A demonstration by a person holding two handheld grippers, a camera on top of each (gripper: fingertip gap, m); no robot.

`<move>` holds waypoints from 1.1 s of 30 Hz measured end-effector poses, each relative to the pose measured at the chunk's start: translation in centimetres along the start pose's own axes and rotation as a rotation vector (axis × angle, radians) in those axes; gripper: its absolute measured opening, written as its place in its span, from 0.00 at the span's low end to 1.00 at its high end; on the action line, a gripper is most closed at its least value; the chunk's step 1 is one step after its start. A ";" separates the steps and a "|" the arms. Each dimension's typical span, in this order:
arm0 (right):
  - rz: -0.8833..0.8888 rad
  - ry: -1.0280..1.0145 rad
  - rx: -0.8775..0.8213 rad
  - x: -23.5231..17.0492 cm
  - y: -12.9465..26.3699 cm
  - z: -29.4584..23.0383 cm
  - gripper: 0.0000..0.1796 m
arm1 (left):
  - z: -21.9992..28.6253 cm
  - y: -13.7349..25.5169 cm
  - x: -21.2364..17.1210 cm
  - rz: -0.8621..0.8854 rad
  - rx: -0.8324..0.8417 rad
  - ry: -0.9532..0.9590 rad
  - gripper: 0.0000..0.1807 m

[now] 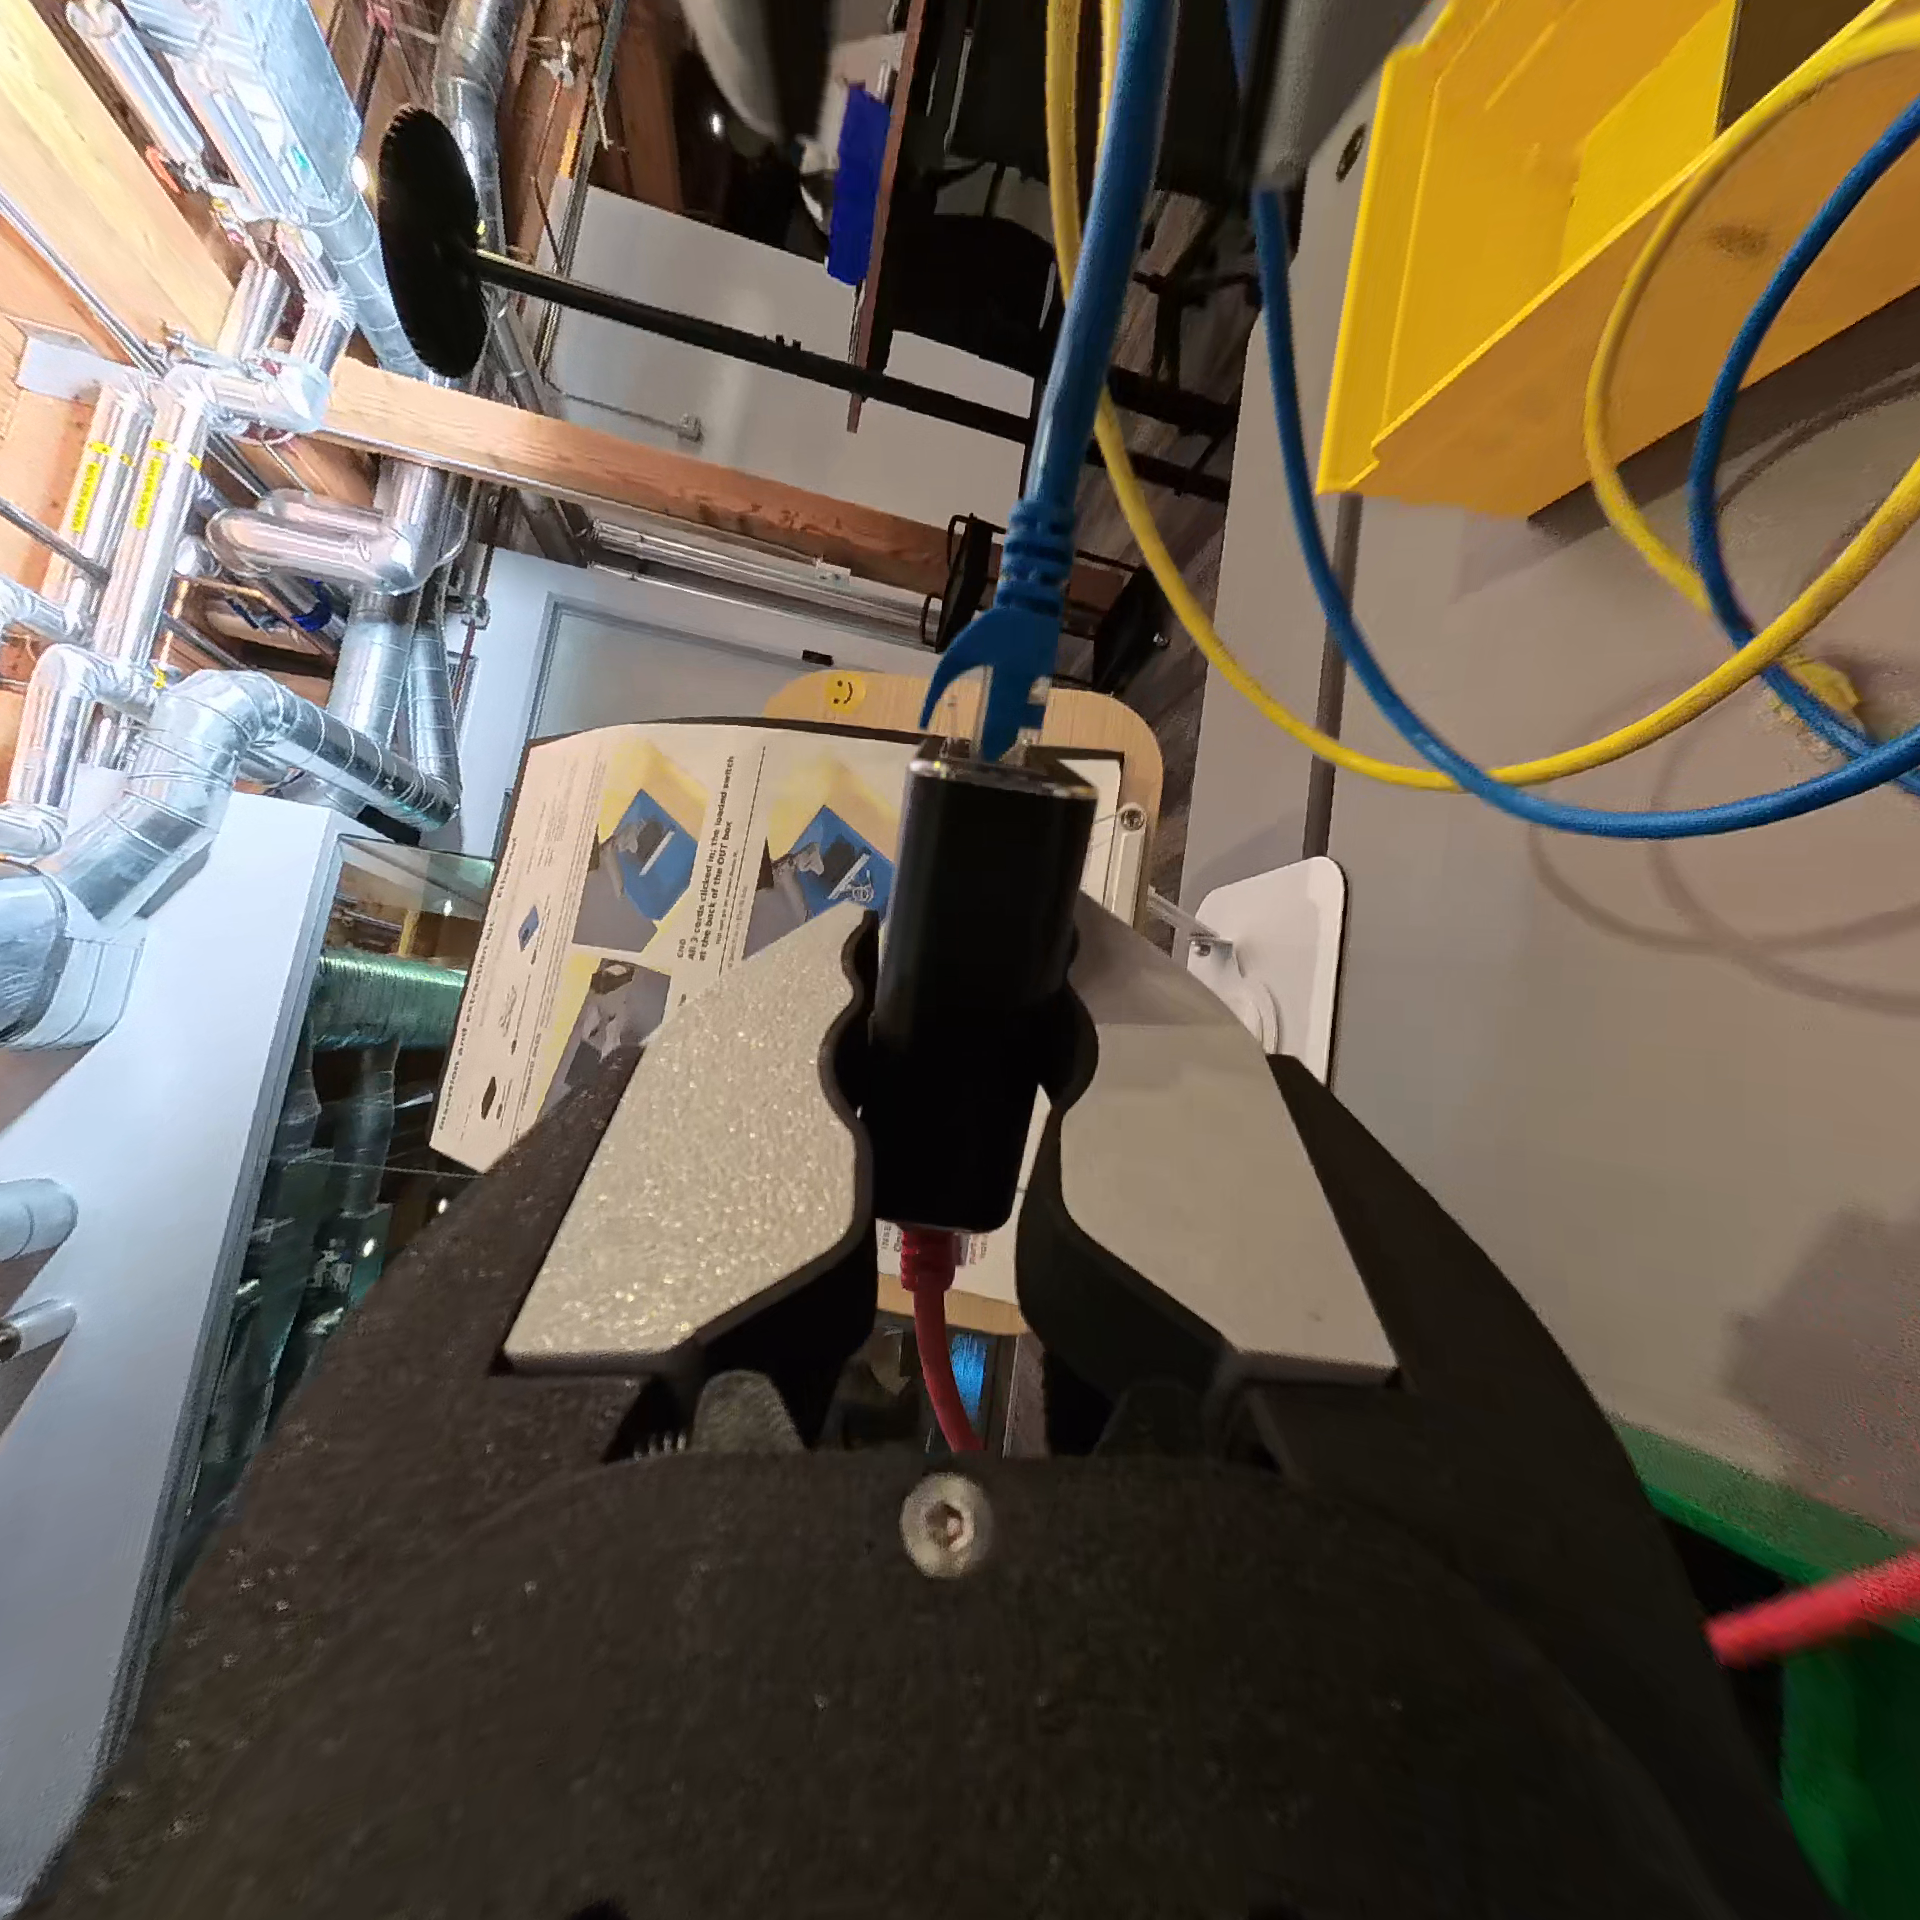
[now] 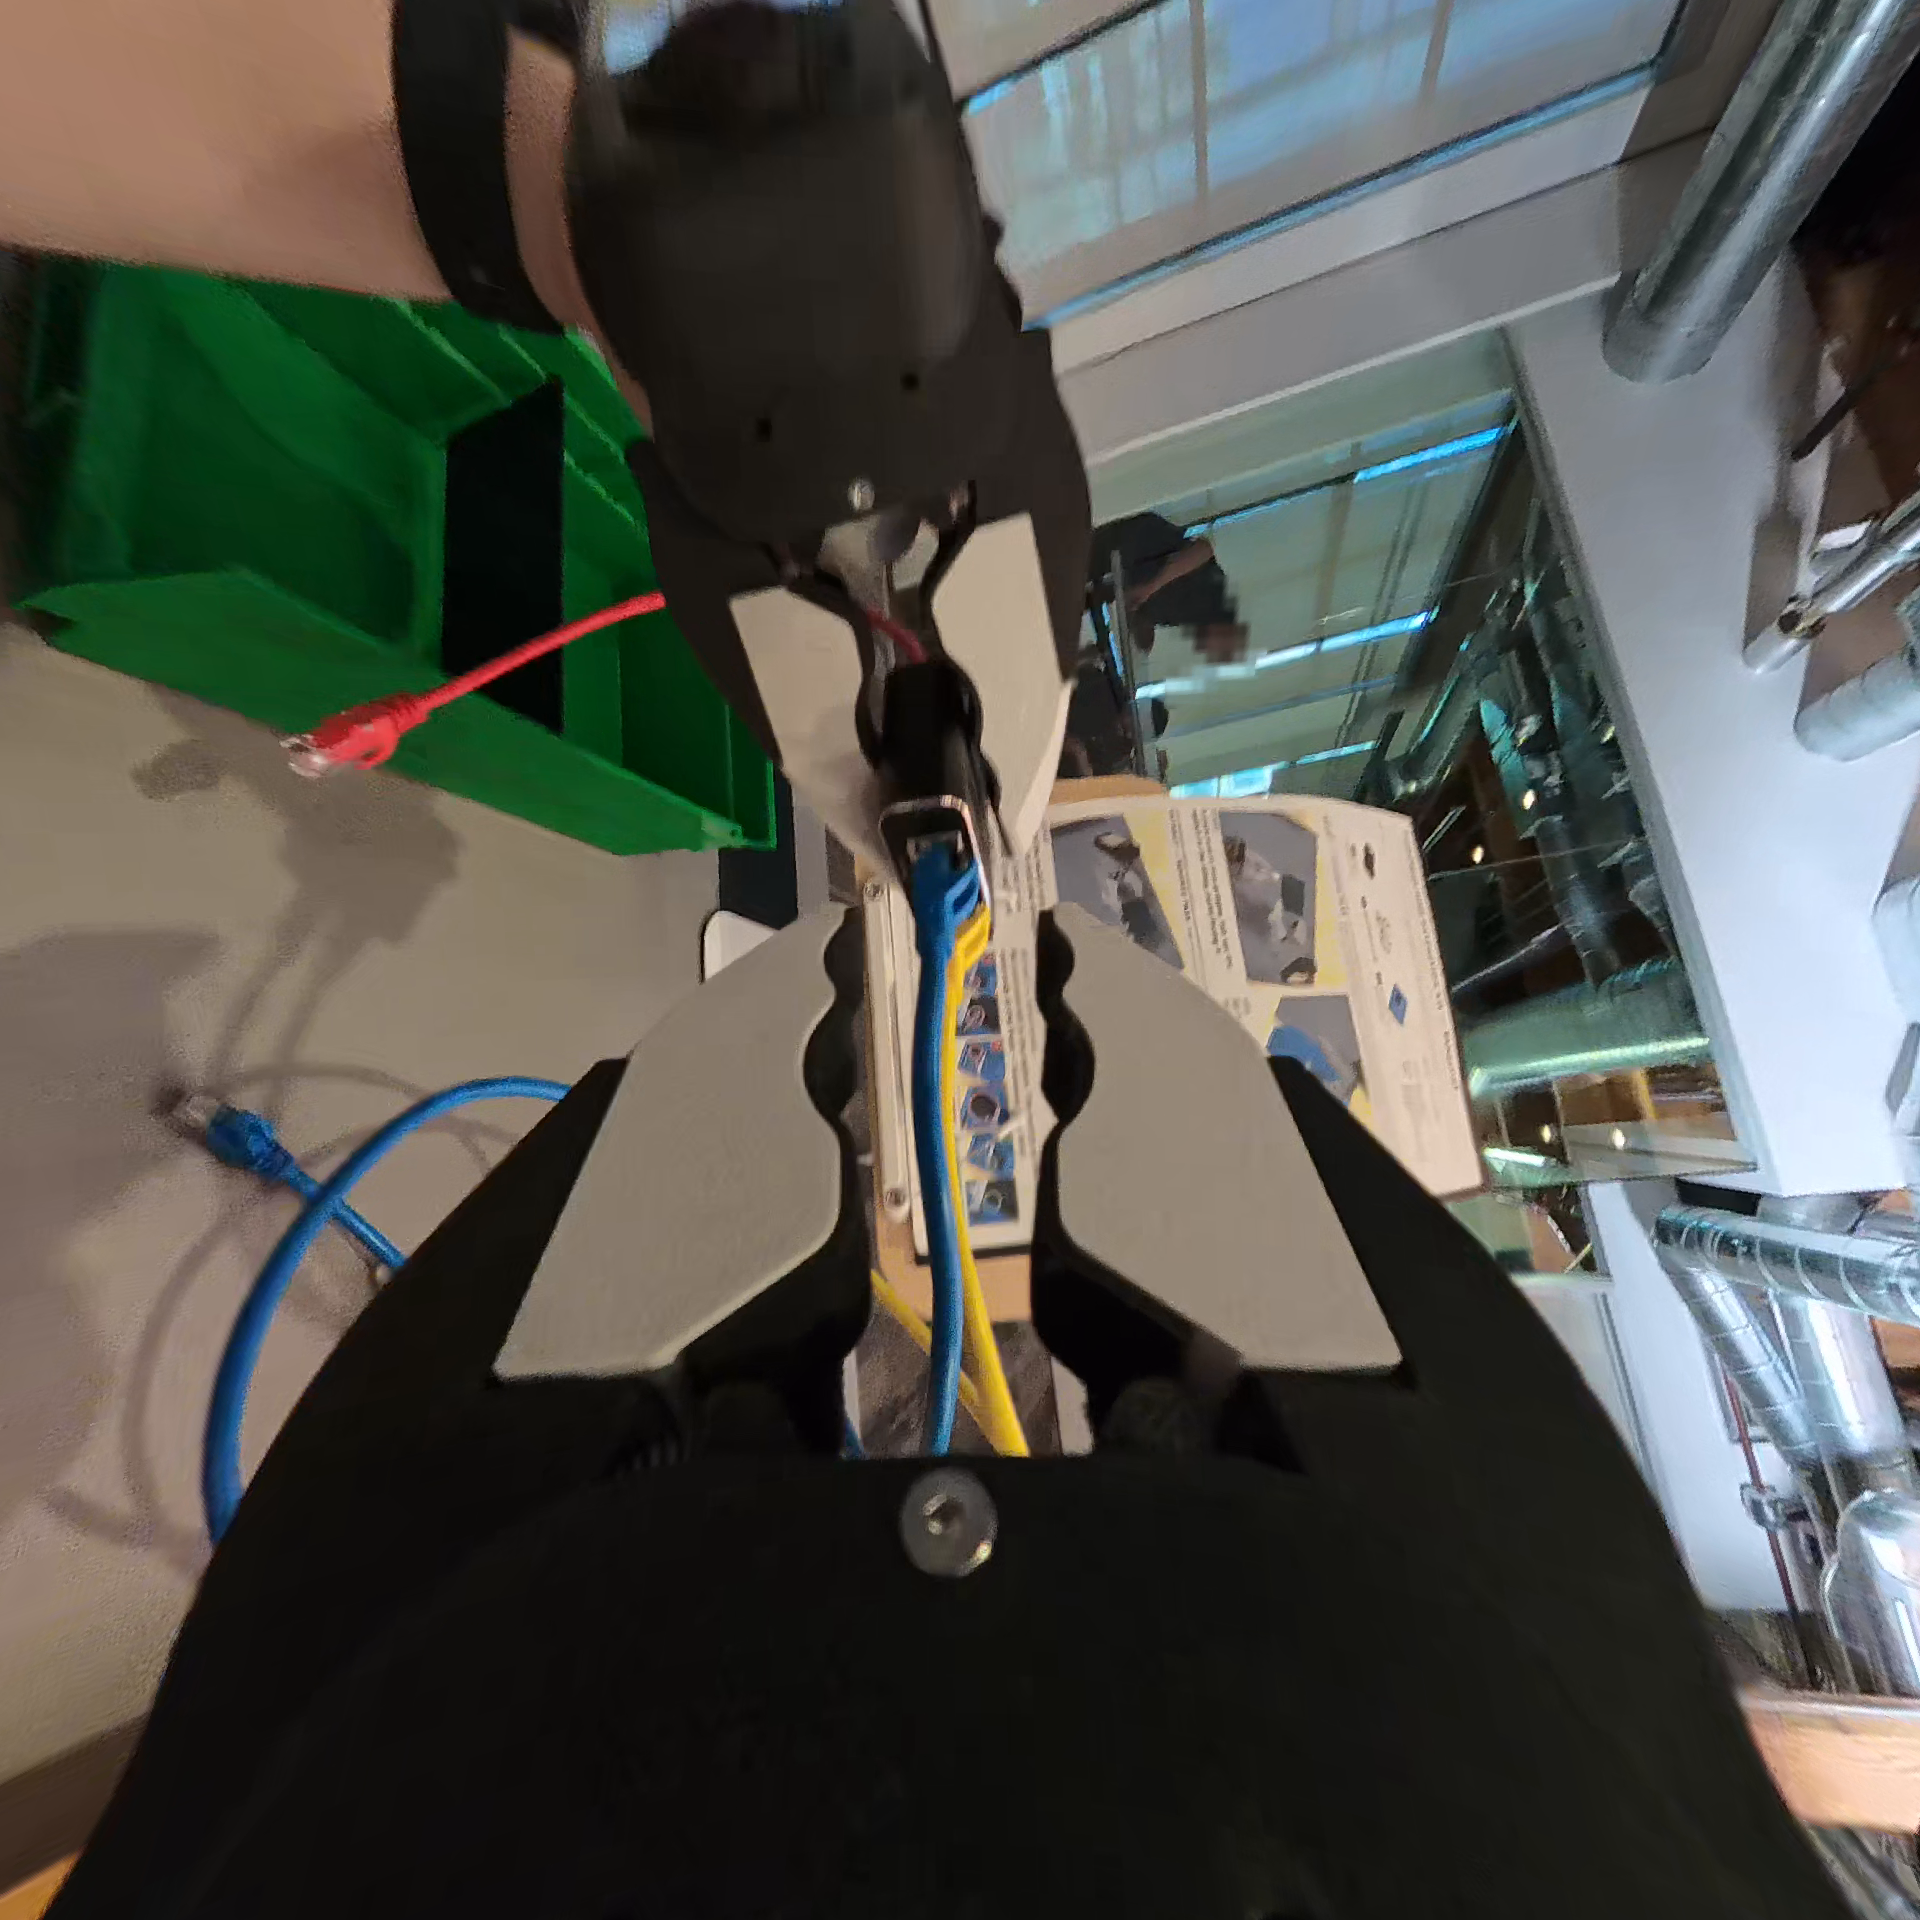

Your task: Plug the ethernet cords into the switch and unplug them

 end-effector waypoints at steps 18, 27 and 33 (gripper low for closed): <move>-0.076 0.084 -0.056 -2.1 -3.4 -0.4 0.11 | 0.4 -0.1 1.8 0.060 0.018 -0.053 0.15; -0.061 0.087 -0.110 -1.8 -3.4 0.1 0.09 | -0.3 0.0 1.9 0.086 0.058 -0.001 0.18; -0.095 0.106 -0.120 -2.1 -3.5 0.0 0.09 | -0.5 -0.6 2.0 0.071 0.107 -0.003 0.18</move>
Point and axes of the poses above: each gripper's, where its closed fingertips meet, y back along the fingers, x out of its top, z = x × y across the jaws, the point moved 1 cm from there along y, back along the fingers
